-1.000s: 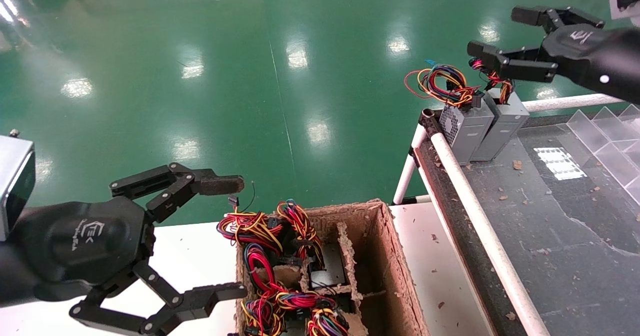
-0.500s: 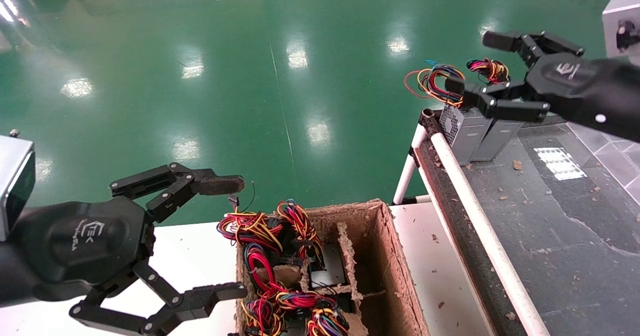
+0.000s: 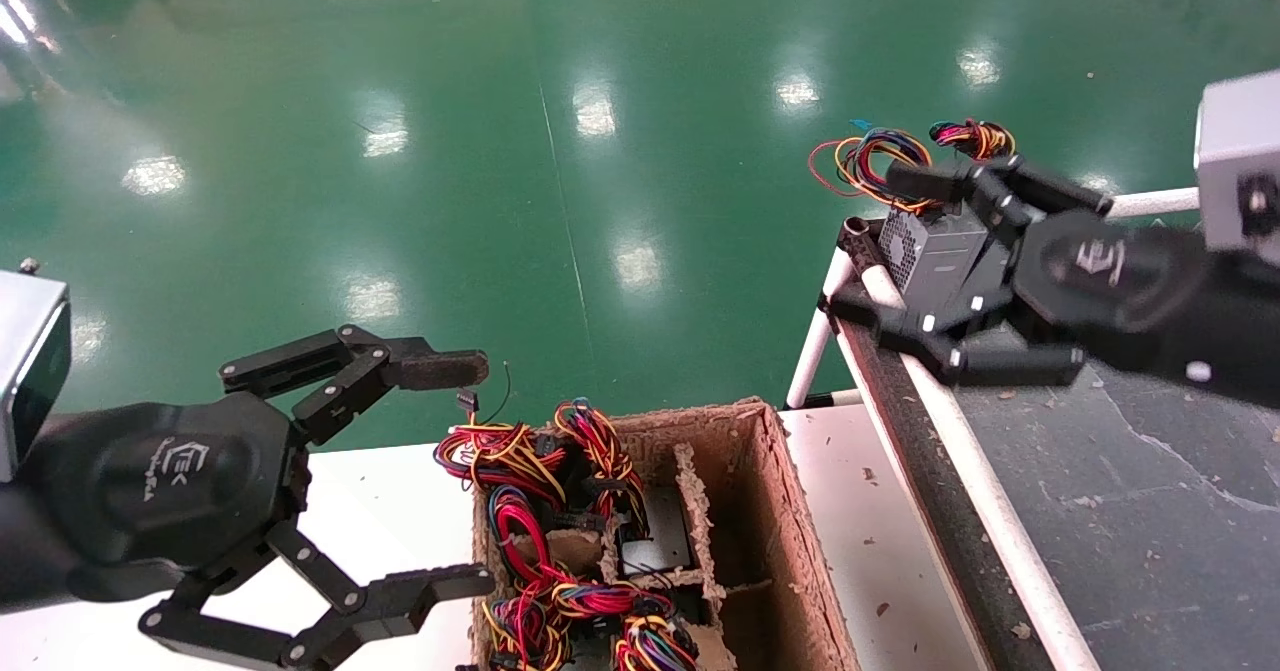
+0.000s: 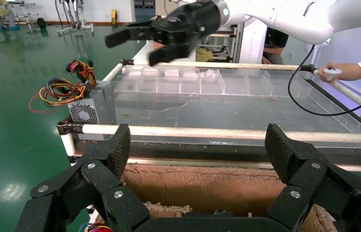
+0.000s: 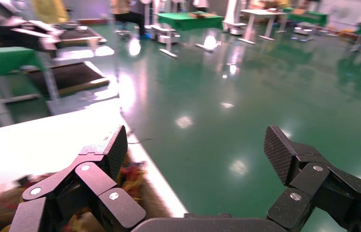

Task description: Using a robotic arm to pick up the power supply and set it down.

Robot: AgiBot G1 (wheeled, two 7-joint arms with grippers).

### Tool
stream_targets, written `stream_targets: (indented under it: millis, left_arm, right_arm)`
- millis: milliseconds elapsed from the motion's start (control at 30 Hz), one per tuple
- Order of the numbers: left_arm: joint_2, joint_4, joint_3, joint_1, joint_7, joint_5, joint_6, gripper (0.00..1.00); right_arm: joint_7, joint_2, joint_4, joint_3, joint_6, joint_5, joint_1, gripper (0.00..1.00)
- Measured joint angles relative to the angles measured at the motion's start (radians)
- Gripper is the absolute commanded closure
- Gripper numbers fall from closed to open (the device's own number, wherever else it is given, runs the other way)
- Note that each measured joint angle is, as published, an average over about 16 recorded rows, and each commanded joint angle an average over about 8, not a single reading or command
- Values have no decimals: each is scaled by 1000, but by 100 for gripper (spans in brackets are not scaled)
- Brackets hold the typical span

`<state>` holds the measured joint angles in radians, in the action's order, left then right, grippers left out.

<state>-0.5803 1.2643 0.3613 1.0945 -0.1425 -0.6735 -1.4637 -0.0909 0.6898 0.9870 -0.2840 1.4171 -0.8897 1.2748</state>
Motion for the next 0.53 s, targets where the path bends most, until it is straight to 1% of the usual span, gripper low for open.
stream_targets:
  millis: [300,533]
  left_arm:
    - [0,0,0,0,0,0,0,0]
    - [0,0,0,0,0,0,0,0]
  right_arm:
    - [-56,-46,173,3,46,93,-116,0]
    - [-78,-63,239,4,63,128,-161,0]
